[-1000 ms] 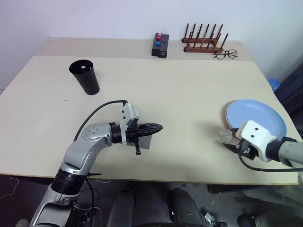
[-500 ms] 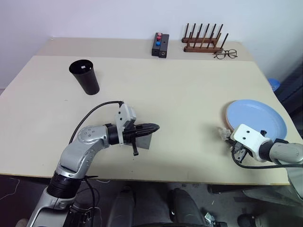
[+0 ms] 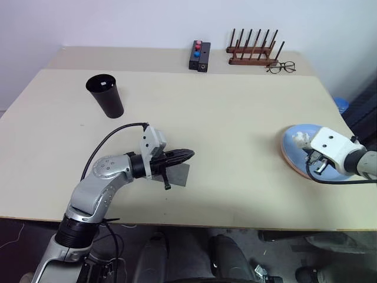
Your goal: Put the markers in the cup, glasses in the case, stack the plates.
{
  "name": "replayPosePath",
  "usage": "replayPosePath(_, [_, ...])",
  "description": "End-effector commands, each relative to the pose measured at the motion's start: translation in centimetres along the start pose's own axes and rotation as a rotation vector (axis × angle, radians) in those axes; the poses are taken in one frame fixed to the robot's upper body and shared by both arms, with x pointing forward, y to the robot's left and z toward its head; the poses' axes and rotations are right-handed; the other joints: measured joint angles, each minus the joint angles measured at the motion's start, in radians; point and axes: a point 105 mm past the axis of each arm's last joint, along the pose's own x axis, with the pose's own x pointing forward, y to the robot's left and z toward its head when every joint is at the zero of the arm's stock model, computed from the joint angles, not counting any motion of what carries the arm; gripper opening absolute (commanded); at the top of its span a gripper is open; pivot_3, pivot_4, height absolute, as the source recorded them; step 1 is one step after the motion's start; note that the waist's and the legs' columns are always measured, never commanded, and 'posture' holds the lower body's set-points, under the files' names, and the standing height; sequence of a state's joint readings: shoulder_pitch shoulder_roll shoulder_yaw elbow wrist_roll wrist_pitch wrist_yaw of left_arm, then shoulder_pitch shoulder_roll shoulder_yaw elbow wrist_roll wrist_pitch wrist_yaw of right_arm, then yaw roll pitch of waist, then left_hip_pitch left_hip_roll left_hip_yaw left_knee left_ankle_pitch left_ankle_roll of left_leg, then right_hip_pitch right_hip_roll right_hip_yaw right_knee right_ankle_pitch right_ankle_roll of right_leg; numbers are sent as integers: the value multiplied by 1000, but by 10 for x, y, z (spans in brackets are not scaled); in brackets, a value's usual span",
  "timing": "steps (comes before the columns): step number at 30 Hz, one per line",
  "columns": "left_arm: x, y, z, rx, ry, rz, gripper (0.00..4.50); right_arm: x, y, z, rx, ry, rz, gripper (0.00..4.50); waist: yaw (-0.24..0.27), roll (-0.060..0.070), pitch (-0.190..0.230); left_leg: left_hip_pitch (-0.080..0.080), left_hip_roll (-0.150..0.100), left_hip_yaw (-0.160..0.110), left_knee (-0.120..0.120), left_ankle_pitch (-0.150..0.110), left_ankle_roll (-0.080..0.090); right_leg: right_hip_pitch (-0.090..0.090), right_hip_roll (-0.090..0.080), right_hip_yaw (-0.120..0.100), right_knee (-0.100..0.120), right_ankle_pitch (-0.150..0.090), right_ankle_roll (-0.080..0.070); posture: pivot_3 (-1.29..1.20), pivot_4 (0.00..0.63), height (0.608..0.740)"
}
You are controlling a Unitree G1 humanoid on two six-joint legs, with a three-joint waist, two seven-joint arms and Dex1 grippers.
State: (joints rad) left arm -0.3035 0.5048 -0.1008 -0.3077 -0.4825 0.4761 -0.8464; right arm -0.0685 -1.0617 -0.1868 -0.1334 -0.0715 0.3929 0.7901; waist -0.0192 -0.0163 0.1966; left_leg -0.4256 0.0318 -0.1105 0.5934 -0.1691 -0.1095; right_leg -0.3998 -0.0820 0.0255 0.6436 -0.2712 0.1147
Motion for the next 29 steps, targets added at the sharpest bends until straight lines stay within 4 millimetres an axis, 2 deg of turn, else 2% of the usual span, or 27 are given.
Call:
replayPosePath(1, [-13, 6, 11, 57, -21, 74, 0, -1, -10, 16, -49, -62, -45, 2876, -5, 1, 0, 0, 0, 0, 0, 0, 0, 0, 0, 0, 0, 0, 0, 0, 150, 740])
replayPosePath(4, [-33, 19, 11, 67, -8, 192, 0, 3, -10, 34, -36, -160, -44, 2876, -10, 1, 0, 0, 0, 0, 0, 0, 0, -1, 0, 0, 1, 0, 0, 0, 150, 740])
replayPosePath(8, [-82, 49, -1, 90, 60, 441, 0, 9, -5, 67, 31, -339, -3, 2876, -19, 1, 0, 0, 0, 0, 0, 0, 0, -1, 0, 0, 1, 0, 0, 0, 150, 740])
replayPosePath(10, [-101, 57, -6, 106, 88, 525, 0, 10, -4, 82, 86, -440, 12, 2876, -21, 1, 0, 0, 0, 0, -1, 0, 0, -1, 0, 0, 1, 0, 0, 0, 150, 740])
replayPosePath(12, [-130, 66, -13, 108, 124, 642, 0, 11, -2, 101, 206, -592, 52, 2876, -22, 0, 1, 0, 0, 0, -1, 0, 0, -1, 0, 0, 1, 0, 0, 0, 150, 740])
replayPosePath(16, [-168, 69, -22, 107, 151, 798, 0, 17, 6, 112, 311, -685, 147, 2876, -19, 0, 1, 0, 0, 0, -1, 0, 0, -1, 0, 0, 1, 0, 0, 0, 150, 740])
replayPosePath(20, [-184, 64, -25, 86, 134, 865, 0, 25, 17, 113, 328, -699, 216, 2876, -9, 0, 1, 0, 0, 0, -1, 0, 0, -1, 0, 0, 0, 0, 0, 0, 150, 740])
replayPosePath(29, [-184, 51, -29, 75, 136, 899, 0, 33, 26, 115, 313, -682, 272, 2876, 0, 0, 1, 0, 0, 0, -1, 0, 0, -2, 0, 0, 1, 0, 0, 0, 150, 740])
